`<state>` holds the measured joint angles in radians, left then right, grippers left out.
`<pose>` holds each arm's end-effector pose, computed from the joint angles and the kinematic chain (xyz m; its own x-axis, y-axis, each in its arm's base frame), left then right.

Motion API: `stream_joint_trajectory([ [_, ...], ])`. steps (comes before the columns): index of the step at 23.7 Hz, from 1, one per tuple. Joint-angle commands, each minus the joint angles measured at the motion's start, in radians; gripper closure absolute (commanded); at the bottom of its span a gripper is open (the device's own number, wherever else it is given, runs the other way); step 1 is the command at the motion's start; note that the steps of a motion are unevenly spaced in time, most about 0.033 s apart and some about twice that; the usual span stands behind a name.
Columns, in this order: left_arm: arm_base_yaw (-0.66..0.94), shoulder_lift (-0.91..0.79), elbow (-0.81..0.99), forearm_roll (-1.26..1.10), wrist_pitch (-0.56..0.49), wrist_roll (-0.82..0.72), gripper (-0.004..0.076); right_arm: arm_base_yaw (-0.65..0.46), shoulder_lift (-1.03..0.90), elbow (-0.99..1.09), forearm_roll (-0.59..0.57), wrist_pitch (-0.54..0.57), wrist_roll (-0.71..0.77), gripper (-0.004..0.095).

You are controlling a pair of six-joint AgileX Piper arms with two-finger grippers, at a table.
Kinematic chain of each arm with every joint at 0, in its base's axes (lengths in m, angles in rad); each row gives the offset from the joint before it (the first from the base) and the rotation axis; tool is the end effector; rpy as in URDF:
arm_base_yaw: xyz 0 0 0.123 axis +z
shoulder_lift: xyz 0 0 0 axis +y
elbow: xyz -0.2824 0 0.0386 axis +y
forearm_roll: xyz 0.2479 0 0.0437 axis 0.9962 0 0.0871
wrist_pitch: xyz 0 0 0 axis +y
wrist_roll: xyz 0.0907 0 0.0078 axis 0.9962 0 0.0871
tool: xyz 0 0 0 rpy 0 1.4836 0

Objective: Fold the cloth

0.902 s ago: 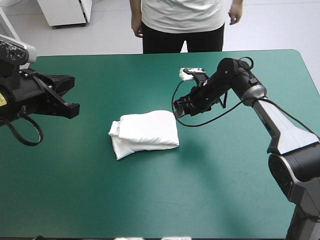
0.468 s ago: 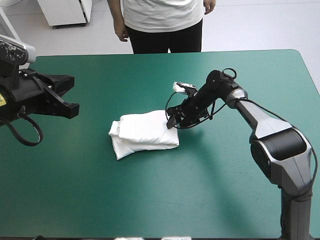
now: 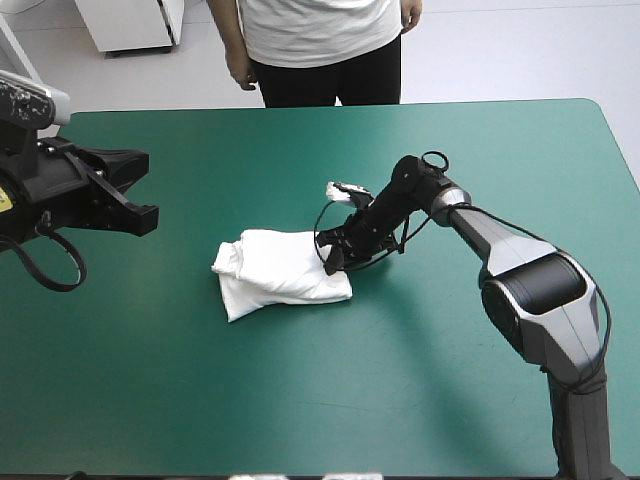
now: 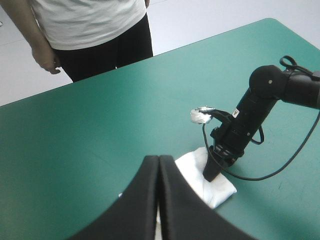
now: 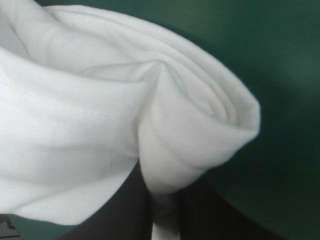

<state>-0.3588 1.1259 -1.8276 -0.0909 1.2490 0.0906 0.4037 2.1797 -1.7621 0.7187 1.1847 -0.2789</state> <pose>0.1430 -0.0620 0.5476 -0.3879 0.2112 -0.8972 0.4469 0.8944 0.0173 0.3913 0.2276 0.2008 -0.9223 -0.3601 -0.1403 -0.3673 0.7041 0.6077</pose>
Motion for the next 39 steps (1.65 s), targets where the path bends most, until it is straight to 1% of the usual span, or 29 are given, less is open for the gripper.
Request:
stream_joint_trajectory([
  [1, 0.000, -0.015, -0.023, -0.018, 0.038, -0.019, 0.0733, 0.006, -0.051, -0.024, -0.004, -0.001, 0.001, 0.0920],
  [4, 0.000, -0.015, -0.023, -0.029, 0.038, -0.019, 0.0733, -0.004, -0.065, -0.026, -0.107, 0.009, 0.043, 0.0920],
  [5, 0.000, -0.015, -0.023, -0.030, 0.038, -0.019, 0.0733, -0.013, -0.074, -0.026, -0.165, 0.017, 0.066, 0.0919],
  [7, 0.000, -0.015, -0.023, -0.030, 0.038, -0.019, 0.0733, -0.031, -0.095, -0.026, -0.243, 0.024, 0.095, 0.0920],
  [10, 0.000, -0.015, -0.023, -0.033, 0.038, -0.019, 0.0733, -0.082, -0.129, -0.026, -0.297, 0.036, 0.107, 0.0919],
  [15, 0.000, -0.015, -0.023, -0.053, 0.038, -0.013, 0.0733, -0.207, -0.197, -0.013, -0.407, 0.061, 0.145, 0.0920],
  [20, 0.000, -0.015, -0.023, -0.057, 0.038, -0.012, 0.0733, -0.376, -0.298, 0.133, -0.484, 0.035, 0.145, 0.0919],
  [23, 0.000, -0.015, -0.023, -0.057, 0.038, -0.012, 0.0733, -0.486, -0.375, 0.265, -0.503, -0.016, 0.145, 0.0919],
  [24, 0.000, -0.015, -0.023, -0.057, 0.038, -0.012, 0.0733, -0.557, -0.428, 0.333, -0.520, -0.048, 0.145, 0.0919],
  [25, 0.000, -0.015, -0.023, -0.060, 0.038, -0.012, 0.0733, -0.596, -0.456, 0.366, -0.534, -0.061, 0.145, 0.0920],
  [26, 0.000, -0.015, -0.023, -0.066, 0.038, -0.012, 0.0733, -0.678, -0.513, 0.425, -0.539, -0.086, 0.145, 0.0919],
  [27, 0.000, -0.015, -0.023, -0.066, 0.038, -0.012, 0.0733, -0.719, -0.531, 0.445, -0.539, -0.094, 0.145, 0.0919],
  [29, 0.000, -0.015, -0.023, -0.071, 0.038, -0.012, 0.0733, -0.837, -0.585, 0.519, -0.532, -0.122, 0.147, 0.0919],
  [30, 0.000, -0.015, -0.023, -0.072, 0.038, -0.012, 0.0733, -0.867, -0.596, 0.538, -0.528, -0.127, 0.147, 0.0919],
  [31, 0.000, -0.015, -0.023, -0.077, 0.038, -0.012, 0.0733, -0.894, -0.603, 0.556, -0.528, -0.131, 0.147, 0.0919],
  [33, 0.000, -0.015, -0.023, -0.097, 0.038, -0.012, 0.0733, -0.911, -0.603, 0.569, -0.540, -0.131, 0.147, 0.0919],
  [37, 0.000, -0.015, -0.023, -0.109, 0.038, -0.009, 0.0733, -0.911, -0.603, 0.569, -0.545, -0.138, 0.149, 0.0919],
  [39, 0.000, -0.015, -0.023, -0.109, 0.038, -0.001, 0.0733, -0.911, -0.604, 0.562, -0.534, -0.138, 0.142, 0.0893],
])
